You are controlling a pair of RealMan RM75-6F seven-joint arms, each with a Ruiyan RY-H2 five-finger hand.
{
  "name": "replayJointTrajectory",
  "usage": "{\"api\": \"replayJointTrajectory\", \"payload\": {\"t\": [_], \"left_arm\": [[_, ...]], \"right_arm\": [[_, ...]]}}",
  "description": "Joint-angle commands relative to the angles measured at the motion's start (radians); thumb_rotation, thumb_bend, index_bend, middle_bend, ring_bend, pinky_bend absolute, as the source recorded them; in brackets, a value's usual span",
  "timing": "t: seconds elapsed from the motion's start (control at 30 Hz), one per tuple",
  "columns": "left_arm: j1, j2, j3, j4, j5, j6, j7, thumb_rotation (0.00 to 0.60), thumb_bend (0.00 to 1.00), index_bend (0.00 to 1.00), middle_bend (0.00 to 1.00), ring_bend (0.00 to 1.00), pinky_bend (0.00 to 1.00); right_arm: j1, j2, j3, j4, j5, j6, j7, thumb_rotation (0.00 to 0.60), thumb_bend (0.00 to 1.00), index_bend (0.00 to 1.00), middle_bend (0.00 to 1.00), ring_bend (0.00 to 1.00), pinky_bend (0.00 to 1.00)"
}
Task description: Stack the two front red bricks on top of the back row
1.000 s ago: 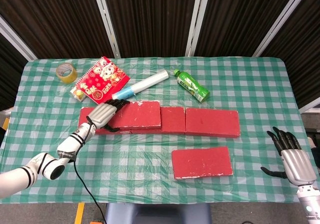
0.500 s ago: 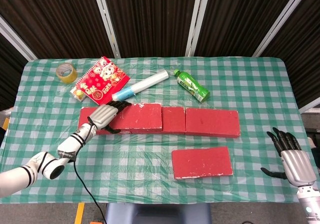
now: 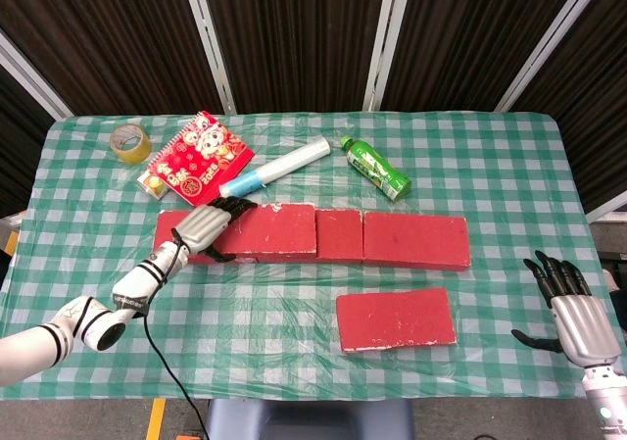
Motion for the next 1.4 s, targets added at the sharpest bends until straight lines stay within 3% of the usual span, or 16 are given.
{"api": "replayJointTrajectory", "payload": {"t": [0.03,0.6,0.87,1.0,1.17,1.3,1.4], "left_arm": [[0.0,-0.002,0.001,0.003,-0.002,0.002,0.006,0.6,0.26,0.0,0.06,0.0,0.09],[0.004,0.002,0.003,-0.005,-0.014,0.005,0.004,0.6,0.26,0.0,0.0,0.0,0.06],[0.029,0.045,-0.003,-0.059,0.008,0.074,0.007,0.6,0.26,0.0,0.0,0.0,0.05],[0.113,0.12,0.034,-0.14,0.039,0.207,0.109,0.6,0.26,0.0,0.0,0.0,0.04],[0.307,0.2,0.115,-0.27,0.046,0.451,0.278,0.6,0.26,0.0,0.0,0.0,0.03],[0.488,0.16,0.19,-0.248,0.062,0.663,0.39,0.6,0.26,0.0,0.0,0.0,0.03],[0.566,0.109,0.209,-0.186,0.057,0.734,0.384,0.6,0.26,0.0,0.0,0.0,0.02]], "right_arm": [[0.0,0.0,0.001,0.0,0.002,-0.001,0.0,0.6,0.13,0.0,0.0,0.0,0.0],[-0.003,0.002,0.003,-0.001,0.002,0.004,0.001,0.6,0.13,0.0,0.0,0.0,0.0],[-0.004,-0.002,0.003,0.004,-0.009,0.014,0.004,0.6,0.13,0.0,0.0,0.0,0.0],[0.006,-0.005,-0.016,0.023,-0.07,0.015,0.072,0.6,0.13,0.0,0.0,0.0,0.0],[0.056,-0.02,-0.052,0.042,-0.144,-0.055,0.141,0.6,0.13,0.0,0.0,0.0,0.0],[0.14,-0.053,-0.051,0.027,-0.149,-0.195,0.105,0.6,0.13,0.0,0.0,0.0,0.0],[0.194,-0.086,-0.03,0.014,-0.107,-0.29,0.063,0.6,0.13,0.0,0.0,0.0,0.0]]}}
